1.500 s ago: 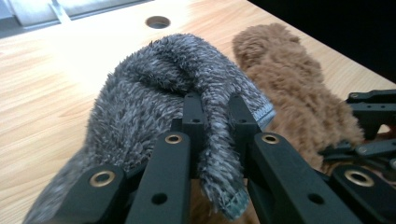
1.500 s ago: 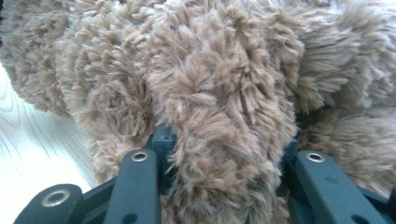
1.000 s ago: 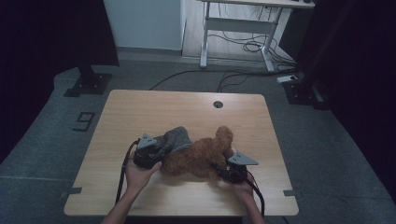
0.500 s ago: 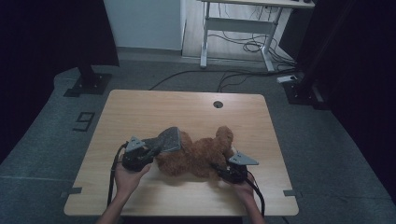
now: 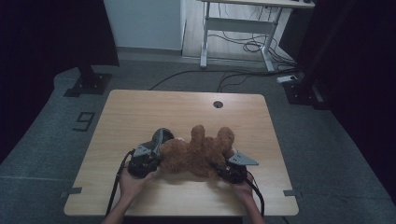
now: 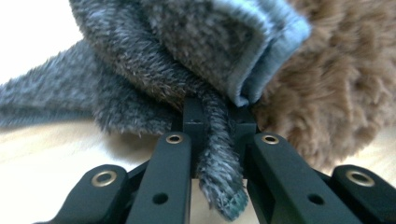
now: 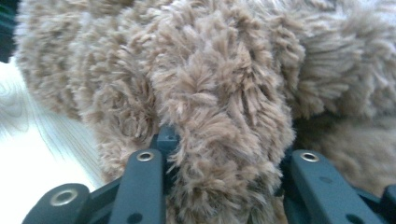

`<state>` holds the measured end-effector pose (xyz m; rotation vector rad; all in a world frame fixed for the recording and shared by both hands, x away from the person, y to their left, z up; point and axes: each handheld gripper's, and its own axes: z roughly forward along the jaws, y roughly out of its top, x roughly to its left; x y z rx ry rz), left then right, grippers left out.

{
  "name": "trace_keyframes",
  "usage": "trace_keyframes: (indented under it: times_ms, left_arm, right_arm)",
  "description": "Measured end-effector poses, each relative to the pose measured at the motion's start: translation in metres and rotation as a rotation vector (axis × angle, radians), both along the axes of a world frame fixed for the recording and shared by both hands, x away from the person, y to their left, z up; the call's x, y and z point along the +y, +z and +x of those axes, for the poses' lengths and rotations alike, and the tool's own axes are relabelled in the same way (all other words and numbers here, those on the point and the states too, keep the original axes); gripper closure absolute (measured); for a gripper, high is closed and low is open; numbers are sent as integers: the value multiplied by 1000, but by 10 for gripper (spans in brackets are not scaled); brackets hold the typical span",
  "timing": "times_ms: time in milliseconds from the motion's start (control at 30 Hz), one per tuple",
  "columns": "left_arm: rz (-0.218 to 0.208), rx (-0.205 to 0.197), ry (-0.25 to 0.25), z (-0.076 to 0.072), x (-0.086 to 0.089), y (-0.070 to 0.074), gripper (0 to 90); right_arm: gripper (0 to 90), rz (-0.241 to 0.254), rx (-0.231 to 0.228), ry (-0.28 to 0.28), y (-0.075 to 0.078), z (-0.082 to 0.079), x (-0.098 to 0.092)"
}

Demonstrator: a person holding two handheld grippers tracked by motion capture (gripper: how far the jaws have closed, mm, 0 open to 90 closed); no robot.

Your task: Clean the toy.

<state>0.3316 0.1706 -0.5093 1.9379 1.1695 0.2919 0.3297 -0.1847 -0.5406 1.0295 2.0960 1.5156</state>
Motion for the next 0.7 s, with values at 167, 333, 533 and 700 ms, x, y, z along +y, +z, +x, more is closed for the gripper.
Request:
trace_keyframes:
  times_ms: [167,333,533,700]
  left_arm:
    - [-60,-28,16,5,-1,-2,826]
    - [-96,-79,19,14,-1,6,829]
    - [-140,-109,52,45,1,18,828]
    - [-117,-60,52,55,1,-1,824]
  right_arm:
    - [649,3,-59,19,4,0,2]
    - [655,-5,-143,19,11,6,6]
    - [652,-92,-249,-19,17,35,17]
    - [631,-164,-216,-22,9,51,15]
